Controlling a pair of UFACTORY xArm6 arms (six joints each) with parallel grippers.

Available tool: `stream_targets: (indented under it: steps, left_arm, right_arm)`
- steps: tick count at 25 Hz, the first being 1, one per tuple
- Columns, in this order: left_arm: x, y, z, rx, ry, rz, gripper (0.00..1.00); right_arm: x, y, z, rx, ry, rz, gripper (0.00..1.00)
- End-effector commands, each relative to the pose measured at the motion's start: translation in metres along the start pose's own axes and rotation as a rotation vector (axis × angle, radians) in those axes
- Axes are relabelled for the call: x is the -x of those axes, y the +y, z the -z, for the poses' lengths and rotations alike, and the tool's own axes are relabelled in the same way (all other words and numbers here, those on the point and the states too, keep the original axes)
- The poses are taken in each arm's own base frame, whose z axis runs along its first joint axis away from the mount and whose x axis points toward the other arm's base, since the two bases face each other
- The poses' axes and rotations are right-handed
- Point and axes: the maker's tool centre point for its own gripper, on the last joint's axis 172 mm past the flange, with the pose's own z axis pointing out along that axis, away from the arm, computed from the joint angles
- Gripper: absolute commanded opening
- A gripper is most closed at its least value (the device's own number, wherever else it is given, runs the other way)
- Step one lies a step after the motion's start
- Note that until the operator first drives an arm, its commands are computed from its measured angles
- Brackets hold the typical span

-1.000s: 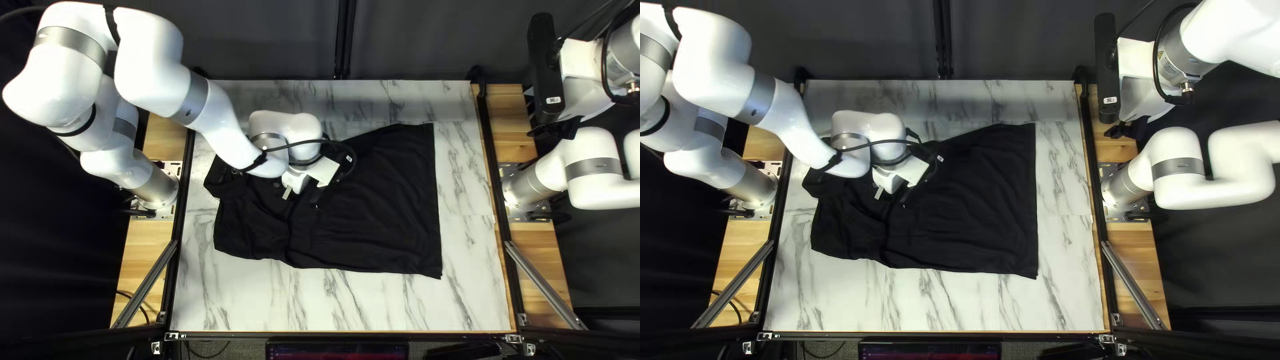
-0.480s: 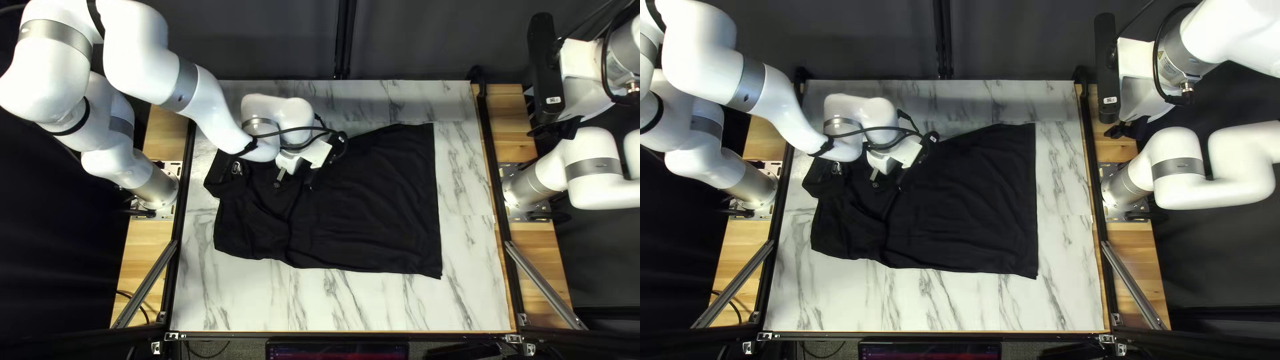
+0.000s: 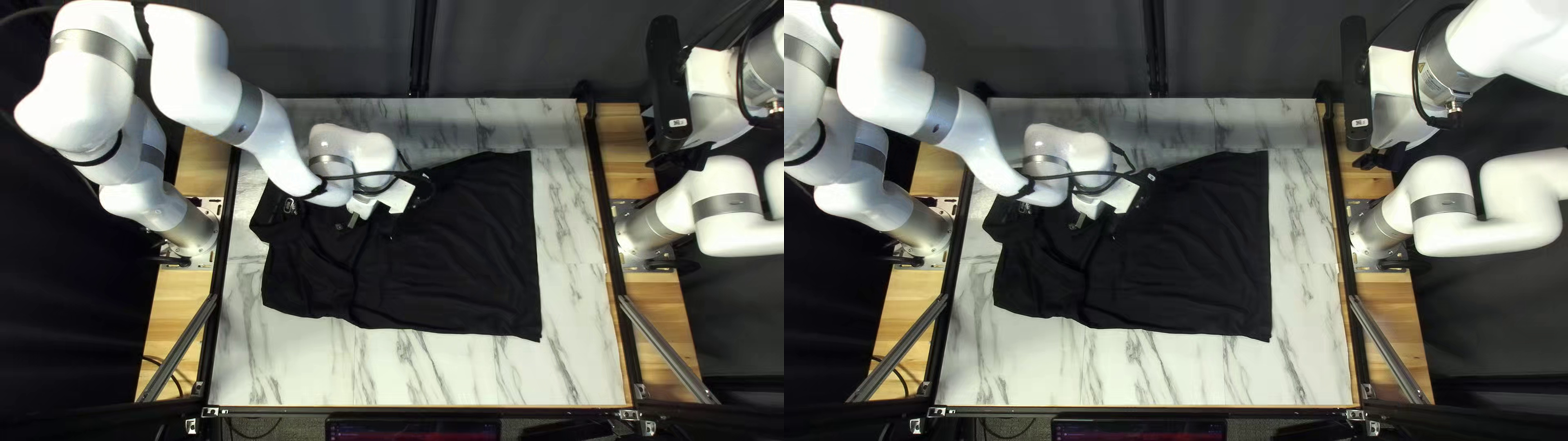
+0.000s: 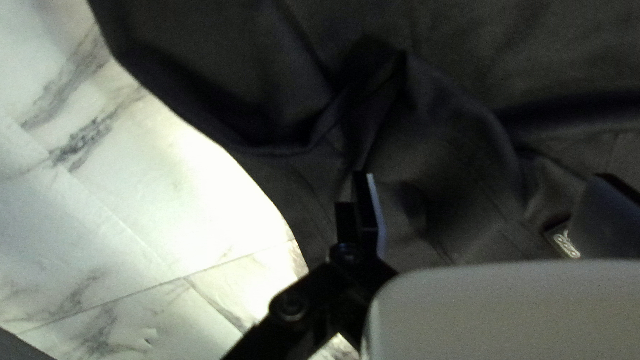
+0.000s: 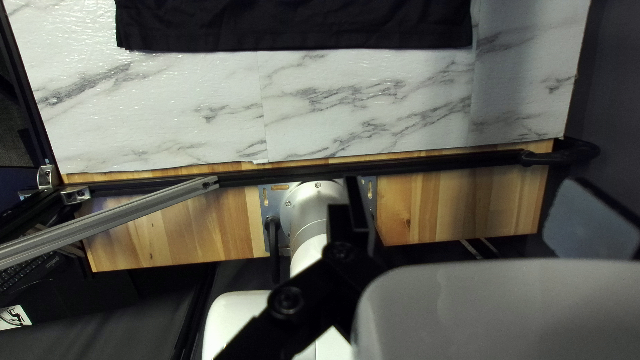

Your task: Fold t-shirt

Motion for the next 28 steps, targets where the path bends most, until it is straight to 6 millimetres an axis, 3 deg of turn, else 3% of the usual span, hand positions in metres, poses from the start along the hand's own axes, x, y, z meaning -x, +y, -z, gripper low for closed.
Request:
stream_targets:
  steps: [1,15,28]
  left_arm:
    - [-0.004,0.001,-0.002,0.019,-0.02,-0.019,1.0]
    - [-0.006,0.003,0.001,0.048,-0.033,-0.05,1.0]
    - [-0.026,0.041,0.012,0.088,-0.01,-0.144,1.0]
  right_arm:
    - [0.0,0.0,0.0,0.0,0.0,0.0,1.0]
    - [0.0,0.0,0.0,0.0,0.0,0.0,1.0]
    - [0.0,0.0,0.0,0.0,0.0,0.0,1.0]
